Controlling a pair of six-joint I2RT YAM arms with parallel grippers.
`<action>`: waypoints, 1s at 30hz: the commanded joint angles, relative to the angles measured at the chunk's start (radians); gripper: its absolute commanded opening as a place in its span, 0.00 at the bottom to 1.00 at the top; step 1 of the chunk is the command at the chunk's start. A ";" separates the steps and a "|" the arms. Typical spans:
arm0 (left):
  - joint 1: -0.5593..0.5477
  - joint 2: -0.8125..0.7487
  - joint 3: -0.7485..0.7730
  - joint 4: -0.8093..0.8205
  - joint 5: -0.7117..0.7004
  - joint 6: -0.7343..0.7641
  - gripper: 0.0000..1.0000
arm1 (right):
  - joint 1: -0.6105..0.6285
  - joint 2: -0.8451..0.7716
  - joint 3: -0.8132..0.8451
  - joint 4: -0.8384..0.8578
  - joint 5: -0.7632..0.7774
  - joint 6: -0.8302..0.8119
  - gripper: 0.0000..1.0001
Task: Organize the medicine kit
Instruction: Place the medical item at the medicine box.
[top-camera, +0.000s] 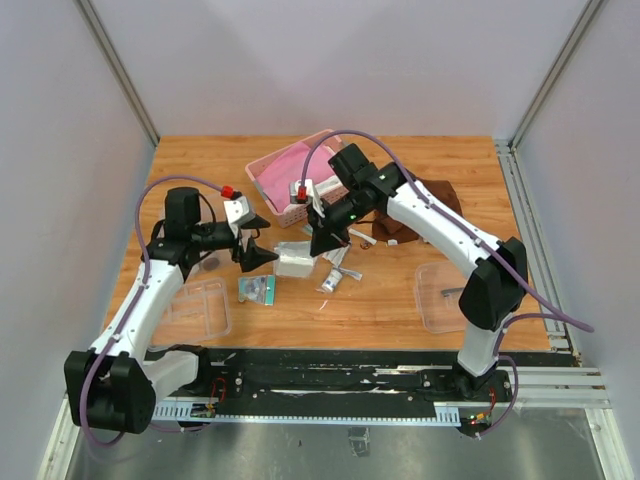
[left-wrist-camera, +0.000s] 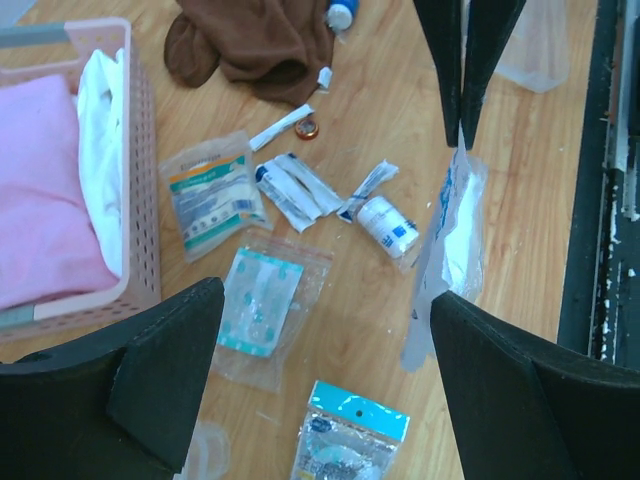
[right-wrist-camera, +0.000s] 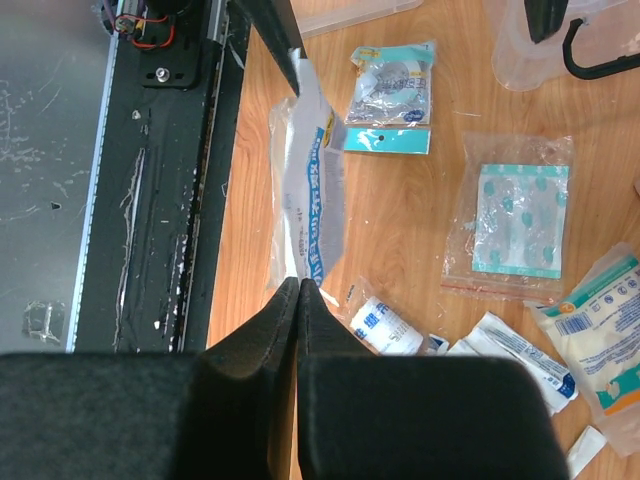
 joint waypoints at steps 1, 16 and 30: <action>-0.041 0.007 0.043 -0.019 0.089 0.020 0.88 | -0.002 -0.034 -0.014 -0.035 -0.053 -0.049 0.01; -0.113 0.032 0.081 -0.150 0.022 0.108 0.75 | 0.002 -0.091 -0.081 -0.033 -0.010 -0.094 0.01; -0.115 -0.015 0.190 -0.354 0.011 0.229 0.87 | 0.012 -0.120 -0.117 -0.026 -0.017 -0.087 0.01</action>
